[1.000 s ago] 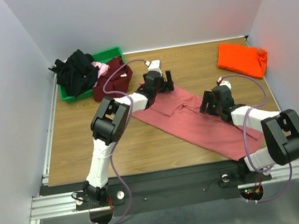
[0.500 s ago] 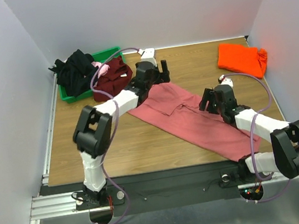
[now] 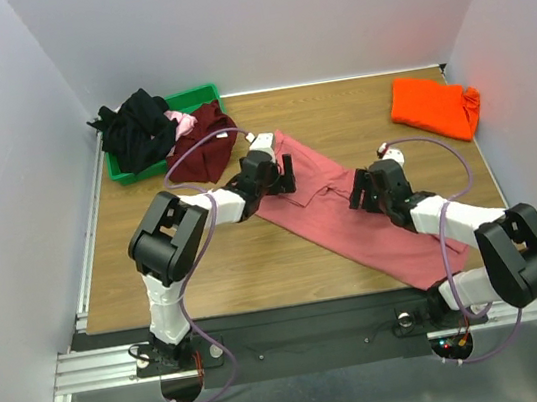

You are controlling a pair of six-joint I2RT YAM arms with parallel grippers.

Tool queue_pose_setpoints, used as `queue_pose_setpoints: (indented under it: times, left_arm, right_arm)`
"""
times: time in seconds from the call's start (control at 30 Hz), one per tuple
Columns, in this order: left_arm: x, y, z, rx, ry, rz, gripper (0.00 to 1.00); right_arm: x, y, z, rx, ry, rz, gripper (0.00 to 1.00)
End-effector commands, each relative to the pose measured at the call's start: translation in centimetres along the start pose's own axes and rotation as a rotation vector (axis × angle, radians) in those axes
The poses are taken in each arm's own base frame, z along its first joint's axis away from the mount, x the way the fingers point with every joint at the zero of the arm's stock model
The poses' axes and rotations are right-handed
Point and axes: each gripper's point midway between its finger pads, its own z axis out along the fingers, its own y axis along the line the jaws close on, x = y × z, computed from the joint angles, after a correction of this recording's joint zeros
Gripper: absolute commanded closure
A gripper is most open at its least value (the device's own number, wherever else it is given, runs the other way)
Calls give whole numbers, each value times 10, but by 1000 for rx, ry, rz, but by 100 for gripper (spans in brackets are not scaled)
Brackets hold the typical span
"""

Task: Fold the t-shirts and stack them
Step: Fold the tshirt

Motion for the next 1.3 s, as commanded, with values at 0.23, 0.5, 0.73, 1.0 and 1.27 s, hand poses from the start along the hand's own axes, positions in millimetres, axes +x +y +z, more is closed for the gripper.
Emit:
queue_pose_setpoints:
  times: [0.23, 0.5, 0.73, 1.0, 1.27]
  left_arm:
    - [-1, -15, 32, 84, 21, -28, 2]
    - [-41, -30, 50, 168, -16, -40, 2]
    - [-58, -32, 79, 180, 12, -30, 2]
    - [-85, -36, 108, 207, -1, -25, 3]
    - [-134, -54, 120, 246, -71, 33, 3]
  right_arm:
    - [-9, -1, -8, 15, -75, 41, 22]
    - [4, 7, 1, -15, -28, 50, 22]
    - [20, 19, 7, -47, 16, 39, 22]
    - [28, 43, 8, -83, 22, 35, 22]
    - [20, 84, -4, -183, 2, 14, 22]
